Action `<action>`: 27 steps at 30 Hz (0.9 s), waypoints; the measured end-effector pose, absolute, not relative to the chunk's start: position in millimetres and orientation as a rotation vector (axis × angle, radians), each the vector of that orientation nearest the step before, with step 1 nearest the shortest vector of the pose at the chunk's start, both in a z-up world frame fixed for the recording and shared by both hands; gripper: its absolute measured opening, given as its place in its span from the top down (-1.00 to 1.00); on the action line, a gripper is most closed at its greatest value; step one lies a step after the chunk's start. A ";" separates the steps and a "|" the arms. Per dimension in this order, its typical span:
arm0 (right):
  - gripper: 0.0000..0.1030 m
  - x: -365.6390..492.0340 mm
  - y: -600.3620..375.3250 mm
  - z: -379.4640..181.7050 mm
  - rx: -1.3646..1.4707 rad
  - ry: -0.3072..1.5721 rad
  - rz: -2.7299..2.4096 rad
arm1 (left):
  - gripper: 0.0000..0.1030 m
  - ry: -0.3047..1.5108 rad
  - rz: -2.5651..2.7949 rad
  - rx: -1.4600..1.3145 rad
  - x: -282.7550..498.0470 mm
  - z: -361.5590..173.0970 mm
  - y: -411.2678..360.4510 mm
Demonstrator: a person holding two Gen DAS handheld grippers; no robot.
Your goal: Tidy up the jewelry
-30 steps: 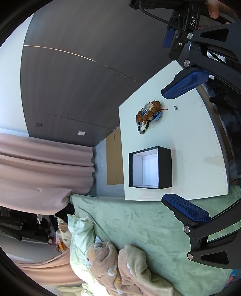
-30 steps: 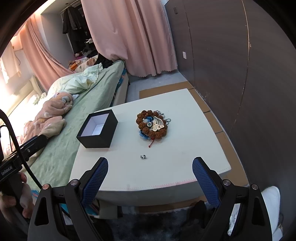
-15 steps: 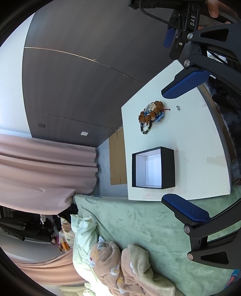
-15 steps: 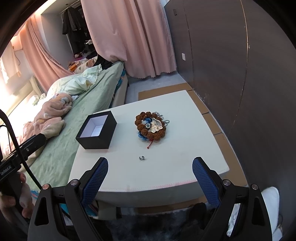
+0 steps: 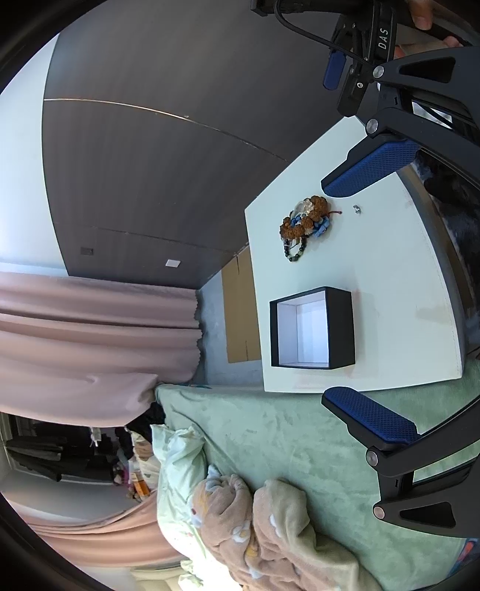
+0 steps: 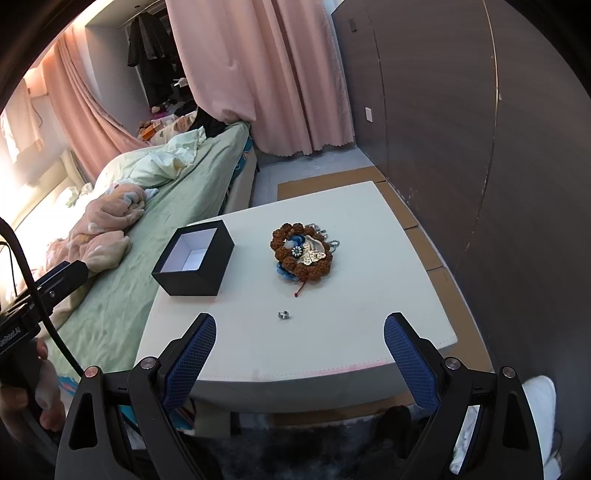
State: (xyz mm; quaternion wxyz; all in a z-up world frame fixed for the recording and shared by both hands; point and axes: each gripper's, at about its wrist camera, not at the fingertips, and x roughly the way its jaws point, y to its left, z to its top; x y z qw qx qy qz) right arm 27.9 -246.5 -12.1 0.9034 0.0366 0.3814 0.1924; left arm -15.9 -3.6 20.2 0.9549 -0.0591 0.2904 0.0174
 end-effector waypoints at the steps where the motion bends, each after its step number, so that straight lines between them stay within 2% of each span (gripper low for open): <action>1: -0.80 27.9 -246.5 -12.1 0.076 0.789 0.397 | -0.99 0.588 0.037 -0.119 -16.2 20.4 -3.7; 27: -0.80 32.1 -245.7 -17.0 0.069 0.796 0.385 | -0.99 0.586 0.052 -0.087 -16.5 16.6 -4.7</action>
